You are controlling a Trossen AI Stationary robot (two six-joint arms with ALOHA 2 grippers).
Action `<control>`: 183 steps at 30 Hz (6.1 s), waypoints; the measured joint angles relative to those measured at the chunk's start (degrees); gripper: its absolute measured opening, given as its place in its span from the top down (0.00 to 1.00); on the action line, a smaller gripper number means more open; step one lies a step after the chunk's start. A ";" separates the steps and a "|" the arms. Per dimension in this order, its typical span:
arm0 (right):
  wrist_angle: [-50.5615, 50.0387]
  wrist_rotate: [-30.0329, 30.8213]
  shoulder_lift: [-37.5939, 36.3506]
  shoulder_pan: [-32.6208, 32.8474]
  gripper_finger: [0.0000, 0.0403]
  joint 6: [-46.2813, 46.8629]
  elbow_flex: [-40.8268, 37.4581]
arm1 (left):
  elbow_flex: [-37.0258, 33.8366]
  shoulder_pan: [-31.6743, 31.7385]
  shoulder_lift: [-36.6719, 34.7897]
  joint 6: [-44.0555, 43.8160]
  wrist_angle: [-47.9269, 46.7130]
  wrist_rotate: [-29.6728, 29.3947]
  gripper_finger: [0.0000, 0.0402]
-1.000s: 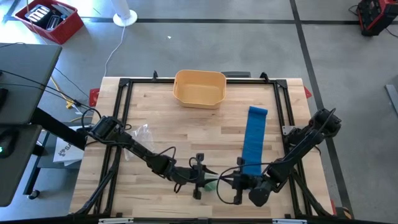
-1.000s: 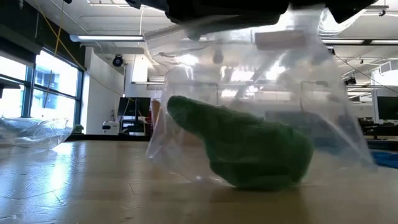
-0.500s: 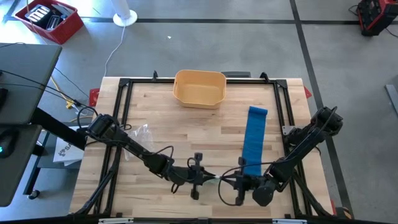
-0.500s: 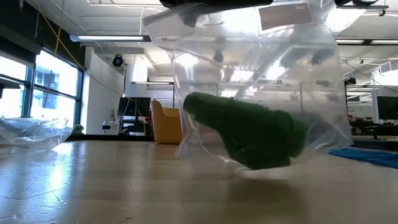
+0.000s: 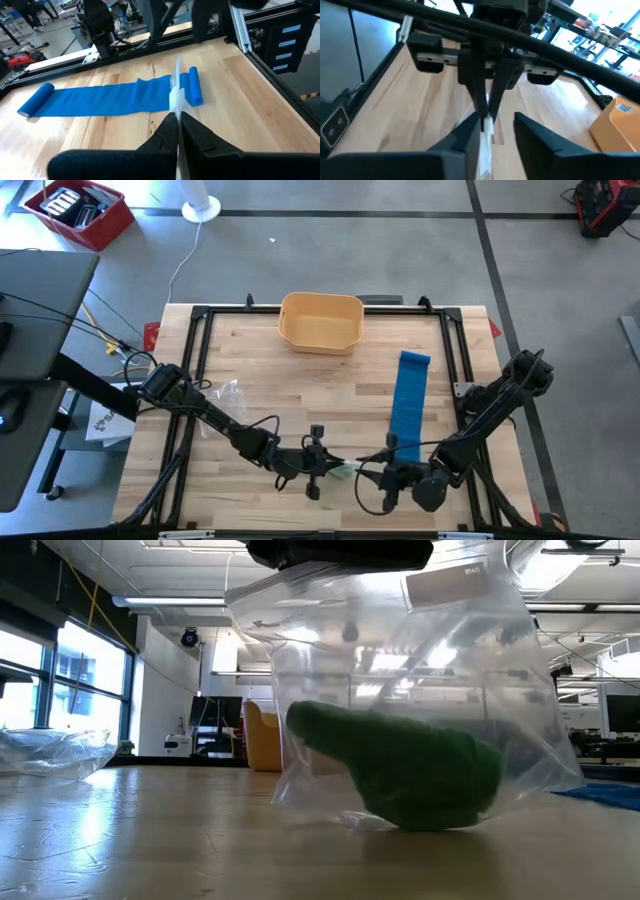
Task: Roll bandage
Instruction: Close the transparent zip bag
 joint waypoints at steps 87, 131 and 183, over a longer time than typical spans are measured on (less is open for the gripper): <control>1.63 -1.82 -1.02 -1.11 1.00 5.06 -0.04 | 0.00 0.97 -0.28 7.22 9.17 2.97 0.90; -3.41 -2.29 -0.98 -1.62 1.00 10.45 -0.04 | -0.02 -0.11 0.87 -1.87 9.25 -0.38 0.76; -3.28 -2.93 -1.56 -5.92 1.00 11.92 -0.04 | 0.02 -6.04 -18.73 -20.70 -43.73 -8.39 0.61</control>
